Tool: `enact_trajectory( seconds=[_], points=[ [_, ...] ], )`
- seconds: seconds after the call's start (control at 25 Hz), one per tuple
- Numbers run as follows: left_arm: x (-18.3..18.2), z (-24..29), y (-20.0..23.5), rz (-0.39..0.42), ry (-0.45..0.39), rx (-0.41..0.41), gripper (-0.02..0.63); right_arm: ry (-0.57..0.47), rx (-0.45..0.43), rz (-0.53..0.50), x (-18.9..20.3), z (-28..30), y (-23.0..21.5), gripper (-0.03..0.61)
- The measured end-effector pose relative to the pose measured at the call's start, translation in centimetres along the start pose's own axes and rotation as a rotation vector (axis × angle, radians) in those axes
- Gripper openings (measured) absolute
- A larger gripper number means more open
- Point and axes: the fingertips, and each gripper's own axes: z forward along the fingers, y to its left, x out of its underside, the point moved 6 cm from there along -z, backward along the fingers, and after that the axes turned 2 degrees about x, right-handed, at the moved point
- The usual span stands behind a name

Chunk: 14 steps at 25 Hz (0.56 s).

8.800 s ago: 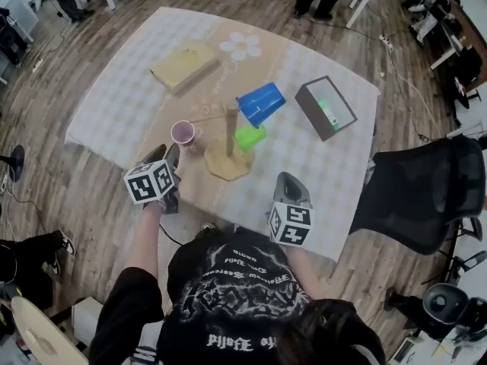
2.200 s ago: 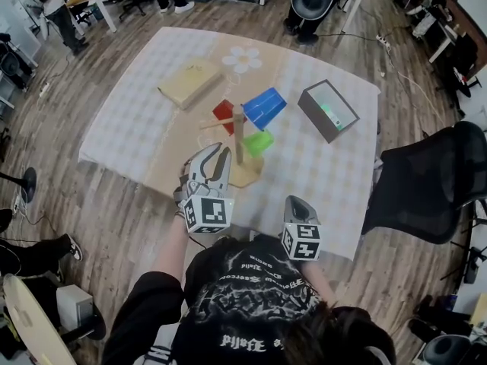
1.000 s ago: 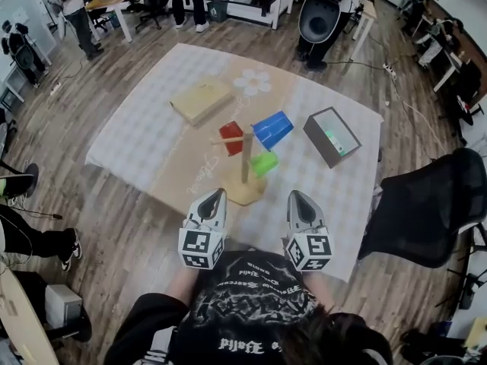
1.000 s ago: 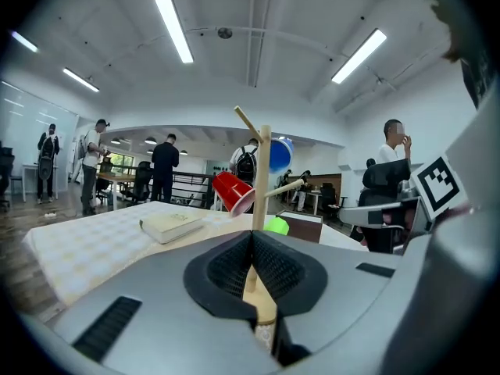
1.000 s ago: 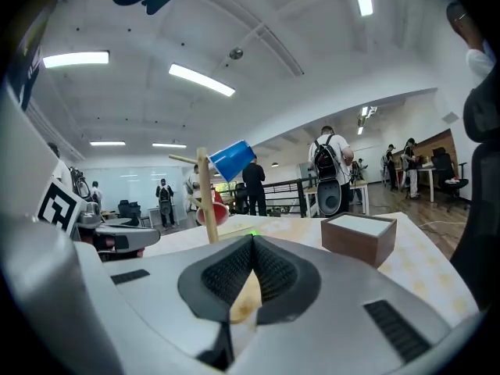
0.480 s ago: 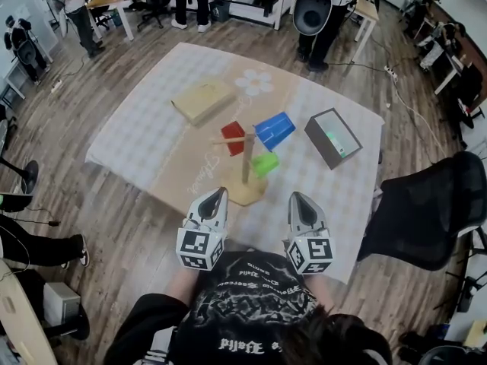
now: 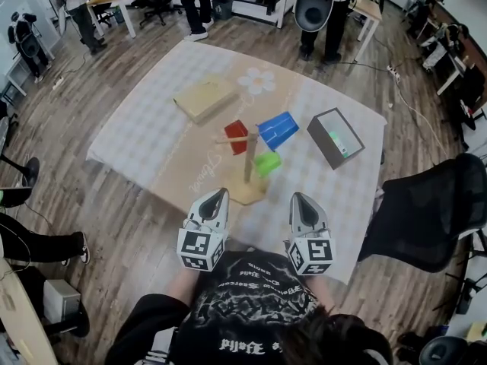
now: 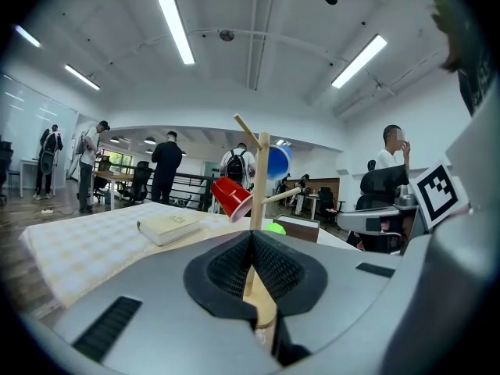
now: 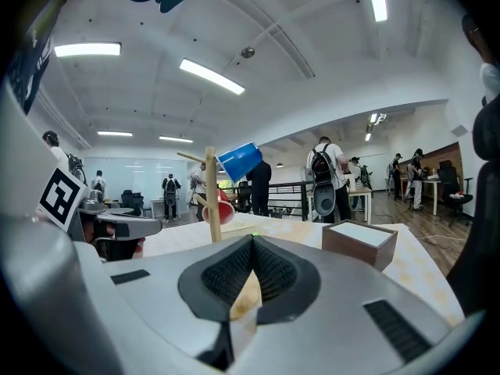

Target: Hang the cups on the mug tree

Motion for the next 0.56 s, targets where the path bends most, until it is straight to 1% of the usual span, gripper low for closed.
enact_trajectory(
  seconds=[0.56],
  points=[
    [0.17,0.57,-0.27,0.015,0.008,0.009,0.02,0.014,-0.007,-0.005,0.53,0.36,-0.2,0.006]
  ],
)
